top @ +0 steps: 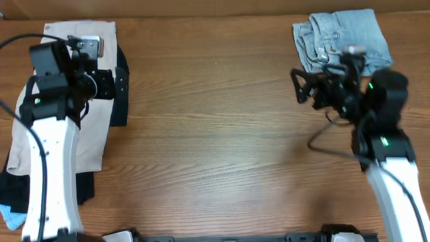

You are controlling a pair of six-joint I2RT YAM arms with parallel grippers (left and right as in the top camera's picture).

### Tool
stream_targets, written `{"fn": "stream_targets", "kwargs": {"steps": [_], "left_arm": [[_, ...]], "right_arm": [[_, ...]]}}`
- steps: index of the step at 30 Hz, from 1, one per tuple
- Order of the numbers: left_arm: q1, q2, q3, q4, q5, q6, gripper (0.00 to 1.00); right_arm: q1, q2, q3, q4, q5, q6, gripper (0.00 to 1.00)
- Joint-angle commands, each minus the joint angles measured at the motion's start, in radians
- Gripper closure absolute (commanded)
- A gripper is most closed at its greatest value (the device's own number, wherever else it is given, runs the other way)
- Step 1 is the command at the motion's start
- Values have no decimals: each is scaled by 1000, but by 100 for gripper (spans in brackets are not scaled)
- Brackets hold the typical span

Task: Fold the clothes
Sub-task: 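Move left gripper over the beige shorts on the clothes stack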

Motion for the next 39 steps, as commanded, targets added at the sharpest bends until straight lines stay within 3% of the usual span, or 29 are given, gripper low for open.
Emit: {"fn": "stream_targets", "kwargs": {"steps": [1,6,11,16,24,32,39], "left_arm": [[10,83,19,68,-18,82,0],[9,216,74,144,3,77,0],[8,424,311,-23,-60,25,0],[8,604,549,-212,-133,6,0],[-10,742,594,-230,-177,55,2],[-13,858,594,-200,-246,33,11],[-11,899,594,-197,-282,8,31]], "right_arm": [[6,159,18,110,-358,3,0],[6,349,18,262,-481,127,0],[17,423,18,250,-441,128,0],[63,425,18,163,-280,106,5],[247,425,18,86,3,160,21],[445,425,18,134,247,185,26],[472,425,16,134,295,184,26]]}}
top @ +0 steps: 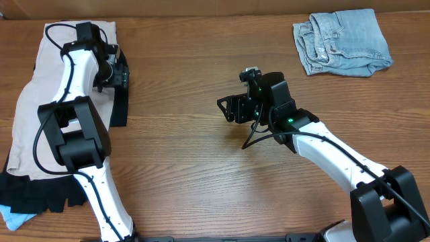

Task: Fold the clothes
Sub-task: 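Move left gripper over the beige shorts on the clothes stack, then grasp the beige shorts edge with the left gripper and lift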

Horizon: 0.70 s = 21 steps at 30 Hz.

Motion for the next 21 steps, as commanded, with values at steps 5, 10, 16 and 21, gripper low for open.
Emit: {"fn": "stream_targets", "kwargs": {"steps": [5,10,16,21], "left_arm": [[-6,10,21,-10,-146,-83,45],[-5,10,21,-13,-151,-114,60],[-6,8,66,-55,-98,-153,56],[-6,8,178,-151,-28,-152,36]], "right_arm": [[-4,-5,13,2,78,1,26],[-4,-5,13,0,85,1,26],[-4,-3,13,0,101,1,26],[-4,-2,13,0,103,1,25]]}}
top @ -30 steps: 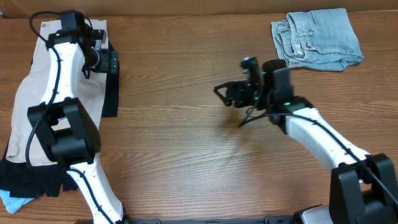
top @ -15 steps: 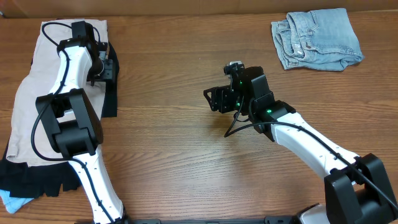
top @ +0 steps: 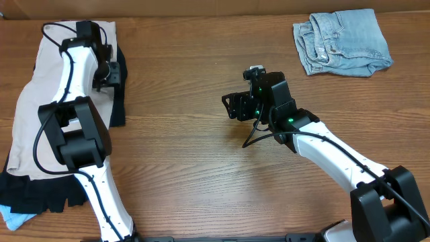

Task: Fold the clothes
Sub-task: 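Grasp the beige shorts edge with the left gripper and lift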

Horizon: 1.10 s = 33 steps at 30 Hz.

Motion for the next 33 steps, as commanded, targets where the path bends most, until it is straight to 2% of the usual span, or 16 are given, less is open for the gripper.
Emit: {"fn": "stream_targets", "kwargs": {"steps": [1,2,4,12,17,24,27,29,30,32,33], "left_arm": [[-4,2,100,-44,47,-17,32],[0,2,112,-52,42,-17,27],[11,2,113,-43,28,-18,24],[36,57,106,-2,32,1,33],[29,118,106,1,34,-4,29],[28,135,108,5,42,-7,30],[28,135,108,4,44,-7,44],[28,134,108,1,44,-8,64],[28,134,108,0,44,-8,77],[28,134,108,-6,44,-8,92],[28,134,108,-9,43,-8,96]], "right_arm": [[-3,-2,13,3,18,1,25],[-3,-2,13,1,18,1,25],[-3,-2,13,0,18,1,25],[-3,-2,13,0,18,1,25],[-3,-2,13,-1,18,1,25],[-3,-2,13,-3,26,1,25],[-3,-2,13,-4,25,1,25],[-3,-2,13,-3,26,1,25],[-3,-2,13,-3,26,1,25],[-3,-2,13,-3,26,1,25],[-3,-2,13,-3,26,1,25]]}}
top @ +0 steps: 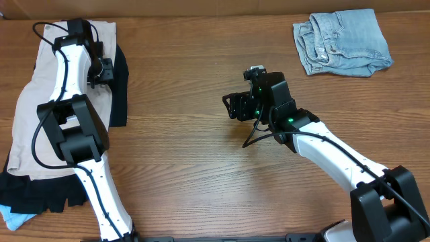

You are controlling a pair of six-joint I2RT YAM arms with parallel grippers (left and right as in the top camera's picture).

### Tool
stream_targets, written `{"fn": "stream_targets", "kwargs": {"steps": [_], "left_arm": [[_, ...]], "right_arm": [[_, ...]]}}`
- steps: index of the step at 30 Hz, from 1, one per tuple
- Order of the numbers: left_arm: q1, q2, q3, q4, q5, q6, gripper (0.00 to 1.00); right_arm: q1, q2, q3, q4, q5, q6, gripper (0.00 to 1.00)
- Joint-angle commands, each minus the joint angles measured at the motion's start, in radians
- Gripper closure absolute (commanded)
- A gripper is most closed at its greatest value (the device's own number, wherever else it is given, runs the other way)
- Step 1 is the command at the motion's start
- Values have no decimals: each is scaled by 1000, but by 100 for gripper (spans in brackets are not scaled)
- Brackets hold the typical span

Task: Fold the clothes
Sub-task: 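Grasp the beige shorts edge with the left gripper and lift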

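Observation:
A pile of clothes lies at the table's far left. A beige garment is on top, and a dark navy one shows along its right edge. My left gripper is low over the beige cloth near that dark edge, and its jaws are too small to read. My right gripper hovers over bare wood at mid-table, open and empty. Folded light-blue jeans rest at the far right corner.
A black garment and a bit of light-blue cloth stick out under the pile at the front left. The wooden table ends at a back edge just behind the jeans and the pile.
My left gripper has moved a little left, from the dark garment's edge to over the beige cloth. The right arm and the clothes look unchanged.
First my left arm stood over the pile and my right gripper was beside the folded jeans. Later the left arm was stretched to the pile's far end at the dark garment's edge, with the right gripper at mid-table. The left has since edged left twice.

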Motion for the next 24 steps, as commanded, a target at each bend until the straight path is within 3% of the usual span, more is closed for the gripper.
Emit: {"fn": "stream_targets", "kwargs": {"steps": [1,6,19,21,22,24], "left_arm": [[-9,31,18,-35,42,0,96],[-9,31,140,-142,23,-28,96],[-36,31,706,-636,35,-60,96],[-52,28,761,-658,33,-58,95],[-60,15,771,-658,33,-57,94],[-79,-5,775,-657,13,-56,80]], "right_arm": [[-4,-2,13,3,11,1,25],[-4,-2,13,6,11,1,25],[-4,-18,14,23,2,1,25],[-4,-39,14,18,1,1,22],[-4,-52,14,14,0,1,21],[-4,-76,14,6,0,1,18]]}}
